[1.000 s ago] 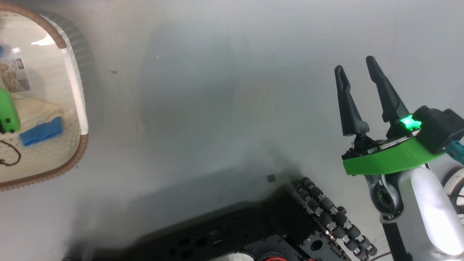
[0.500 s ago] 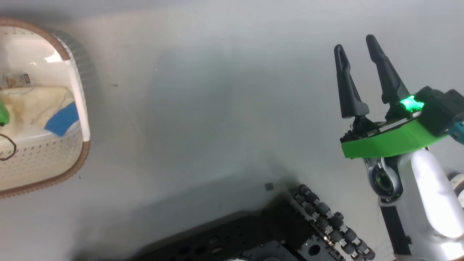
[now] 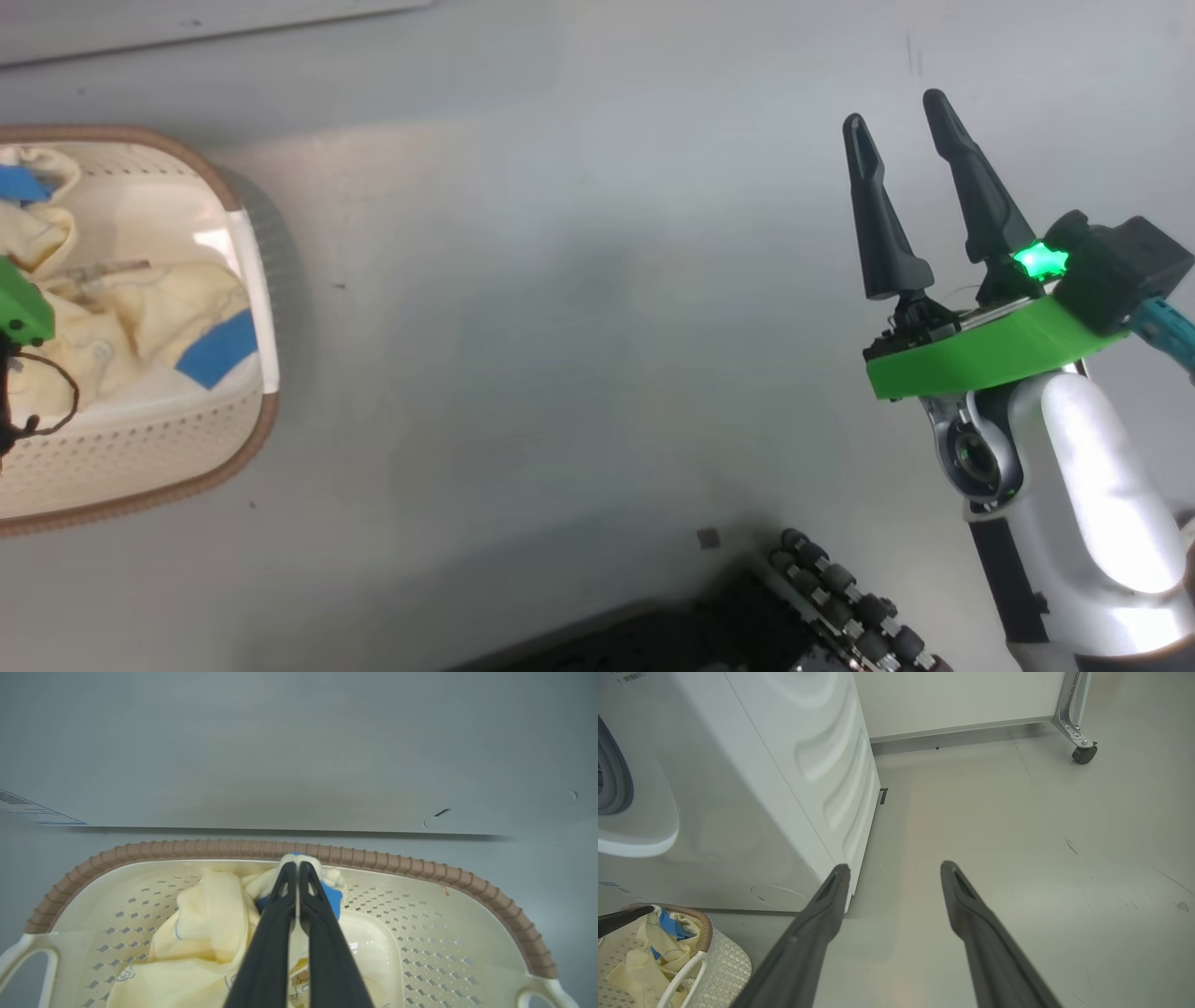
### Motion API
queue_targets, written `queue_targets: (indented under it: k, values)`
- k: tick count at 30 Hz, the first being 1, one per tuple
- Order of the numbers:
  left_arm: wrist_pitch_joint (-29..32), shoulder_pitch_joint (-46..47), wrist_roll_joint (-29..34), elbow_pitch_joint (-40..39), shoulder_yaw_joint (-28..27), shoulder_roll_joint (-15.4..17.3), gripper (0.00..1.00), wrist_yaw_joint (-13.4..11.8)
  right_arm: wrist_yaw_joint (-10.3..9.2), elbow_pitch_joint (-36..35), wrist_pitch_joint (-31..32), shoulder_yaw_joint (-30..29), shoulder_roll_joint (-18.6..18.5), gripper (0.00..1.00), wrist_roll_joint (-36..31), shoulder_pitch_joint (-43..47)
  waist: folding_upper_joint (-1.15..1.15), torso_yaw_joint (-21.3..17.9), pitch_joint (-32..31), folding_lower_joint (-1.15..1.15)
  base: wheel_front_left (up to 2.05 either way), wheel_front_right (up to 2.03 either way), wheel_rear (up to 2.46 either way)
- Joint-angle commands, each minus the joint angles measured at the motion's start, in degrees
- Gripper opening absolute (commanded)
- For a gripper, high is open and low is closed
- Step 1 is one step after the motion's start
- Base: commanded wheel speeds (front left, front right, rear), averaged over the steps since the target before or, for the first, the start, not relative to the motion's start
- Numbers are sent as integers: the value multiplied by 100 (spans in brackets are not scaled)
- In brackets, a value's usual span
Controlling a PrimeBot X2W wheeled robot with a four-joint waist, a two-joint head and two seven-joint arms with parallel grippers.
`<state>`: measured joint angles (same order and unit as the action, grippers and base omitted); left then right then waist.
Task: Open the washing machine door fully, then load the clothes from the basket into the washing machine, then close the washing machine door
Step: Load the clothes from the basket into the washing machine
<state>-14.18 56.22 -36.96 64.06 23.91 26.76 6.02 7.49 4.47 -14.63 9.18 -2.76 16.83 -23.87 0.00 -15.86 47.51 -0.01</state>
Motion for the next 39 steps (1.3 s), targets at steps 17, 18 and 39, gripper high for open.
queue_targets:
  k: [17,18,39]
  values:
    - [-81,-2191,1004,-3453,-2029,39,0,-366,0,226,-37,86,-11,100,-88,408,0,341,-1490,1,0,0,0]
    - [-81,-2273,1069,-3602,-2109,-4,0,-355,0,237,-37,72,-11,100,-95,421,0,358,-1547,1,0,0,0]
    - [-82,-3444,1805,-5409,-3232,-870,0,-99,0,448,-37,-94,-11,100,-125,768,0,577,-2813,1,0,0,0]
